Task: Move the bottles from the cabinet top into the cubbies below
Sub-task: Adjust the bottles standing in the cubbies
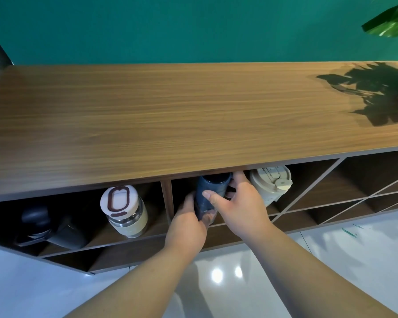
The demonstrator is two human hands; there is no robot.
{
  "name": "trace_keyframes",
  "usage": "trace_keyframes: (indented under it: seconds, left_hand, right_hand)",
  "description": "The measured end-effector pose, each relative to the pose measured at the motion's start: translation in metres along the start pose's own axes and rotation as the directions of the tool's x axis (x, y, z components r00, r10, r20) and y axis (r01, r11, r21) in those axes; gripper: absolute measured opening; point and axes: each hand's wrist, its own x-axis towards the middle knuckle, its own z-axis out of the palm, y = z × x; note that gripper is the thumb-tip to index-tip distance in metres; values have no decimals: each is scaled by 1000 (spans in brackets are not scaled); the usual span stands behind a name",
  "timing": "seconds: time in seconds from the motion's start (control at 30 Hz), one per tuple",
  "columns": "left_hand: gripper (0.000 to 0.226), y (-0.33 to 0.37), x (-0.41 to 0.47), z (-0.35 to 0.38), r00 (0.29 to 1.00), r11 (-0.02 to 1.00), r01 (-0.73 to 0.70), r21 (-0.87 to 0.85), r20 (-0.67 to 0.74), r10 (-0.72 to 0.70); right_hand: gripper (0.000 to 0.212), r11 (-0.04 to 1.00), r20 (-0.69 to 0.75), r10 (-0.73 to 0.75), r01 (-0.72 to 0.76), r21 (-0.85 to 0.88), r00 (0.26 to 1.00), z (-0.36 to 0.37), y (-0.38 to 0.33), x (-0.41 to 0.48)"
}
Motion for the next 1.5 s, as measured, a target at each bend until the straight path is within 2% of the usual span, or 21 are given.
trace_keyframes:
  seconds: [0.07, 0.17, 0.23, 0.3, 0.37, 0.43, 0.5, 0.53, 0.6, 0.7, 0.77, 0.93, 1.03, 1.1, 1.23, 1.4, 1.5]
  left_hand:
    - [78, -2, 1, 1, 1000, 1000, 12, 18, 6, -12]
    - [89, -3, -2, -1, 996, 997, 80, -14, 41, -79]
    - [84, -5, -10, -5, 992, 994, 97, -43, 79, -94]
    - [72, -12, -20, -14, 987, 996, 85, 28, 133, -88]
    - [74, -19, -35, -28, 965, 983, 127, 132, 215, -153]
    - [61, -30, -46, -47, 934, 963, 158, 217, 284, -218]
    - [43, -43, -53, -69, 919, 956, 190, 223, 302, -253]
    - [39, -50, -55, -81, 921, 956, 213, 201, 286, -265]
    - [45, -61, -57, -104, 927, 950, 267, 165, 227, -299]
    - [68, -88, -48, -127, 940, 946, 290, 146, 143, -310]
    - [79, -111, -39, -131, 944, 947, 303, 105, 106, -314]
    - [85, -92, -41, -148, 936, 936, 351, 22, -28, -351]
    - [104, -97, -35, -147, 959, 959, 281, 29, -28, -280]
    - [111, -99, -32, -149, 975, 975, 222, 32, -19, -221]
    - [95, -101, -29, -149, 990, 991, 136, -1, -19, -136]
    - [63, -106, -23, -148, 990, 989, 131, -64, -37, -133]
    - [59, -105, -23, -150, 990, 990, 131, -45, -36, -133]
  right_hand:
    - [68, 1000, 12, 25, -25, 0, 1000, -2, -2, -2]
    - [88, 999, 37, 38, -37, -25, 999, -8, -9, -10]
    - [94, 997, 61, 45, -41, -70, 997, -17, -12, -20]
    - [95, 989, 74, 50, -39, -142, 996, -29, -17, -32]
    - [75, 980, 35, 24, -16, -200, 999, -42, -27, -48]
    - [34, 977, 15, -5, 8, -212, 1000, -46, -42, -65]
    - [18, 978, 132, -2, 29, -209, 991, -35, -56, -79]
    - [21, 977, 221, -12, 59, -206, 975, -25, -61, -84]
    - [40, 974, 358, -62, 134, -180, 932, 2, -70, -89]
    - [69, 982, 418, -67, 135, -135, 906, 45, -89, -86]
    - [82, 995, 416, -31, 68, -74, 909, 72, -98, -83]
    - [98, 999, 303, 22, -29, 21, 953, 122, -105, -68]
    - [99, 1000, 247, 27, -27, -5, 969, 138, -105, -53]
    - [88, 1000, 232, 17, -17, 0, 973, 145, -102, -46]
    - [77, 1000, 234, -15, 17, -9, 972, 152, -102, -41]
    - [67, 1000, 210, -9, 13, -15, 978, 155, -101, -39]
    - [67, 1000, 196, 0, 4, -21, 981, 155, -100, -38]
